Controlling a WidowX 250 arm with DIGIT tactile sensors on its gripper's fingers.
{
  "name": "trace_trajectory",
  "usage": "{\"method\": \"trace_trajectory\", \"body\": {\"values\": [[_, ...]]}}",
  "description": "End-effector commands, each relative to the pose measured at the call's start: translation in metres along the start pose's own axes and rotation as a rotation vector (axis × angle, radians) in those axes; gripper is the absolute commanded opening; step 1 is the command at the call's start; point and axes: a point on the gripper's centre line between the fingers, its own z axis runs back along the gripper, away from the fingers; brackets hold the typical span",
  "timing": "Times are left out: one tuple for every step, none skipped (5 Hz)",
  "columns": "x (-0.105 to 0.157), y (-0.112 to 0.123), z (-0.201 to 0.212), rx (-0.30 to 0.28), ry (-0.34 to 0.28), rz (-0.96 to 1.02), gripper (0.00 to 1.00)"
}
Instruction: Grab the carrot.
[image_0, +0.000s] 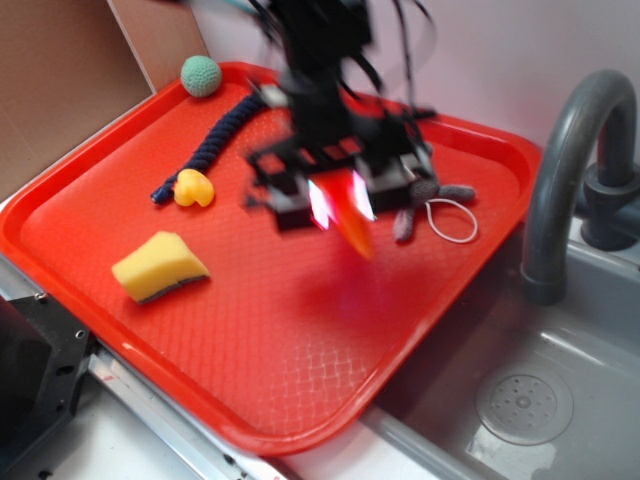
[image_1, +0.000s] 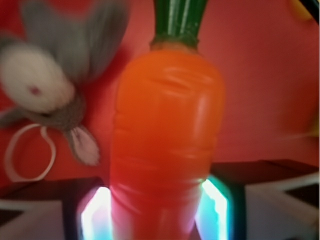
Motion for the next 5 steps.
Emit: {"method": "trace_trajectory", "body": {"values": [[0.041,0.063,0.098,-0.034,0.037,-0.212,0.00],[0.048,0.080,0.120,-0.101,0.028,-0.466,0.00],[0.044,0.080,0.131,-0.188,-0.014,-0.725,0.00],[0.040,0.083,0.140,-0.164,-0.071,-0.739,0.00],[0.039,0.083,0.135,-0.148,-0.059,-0.688,0.00]]}}
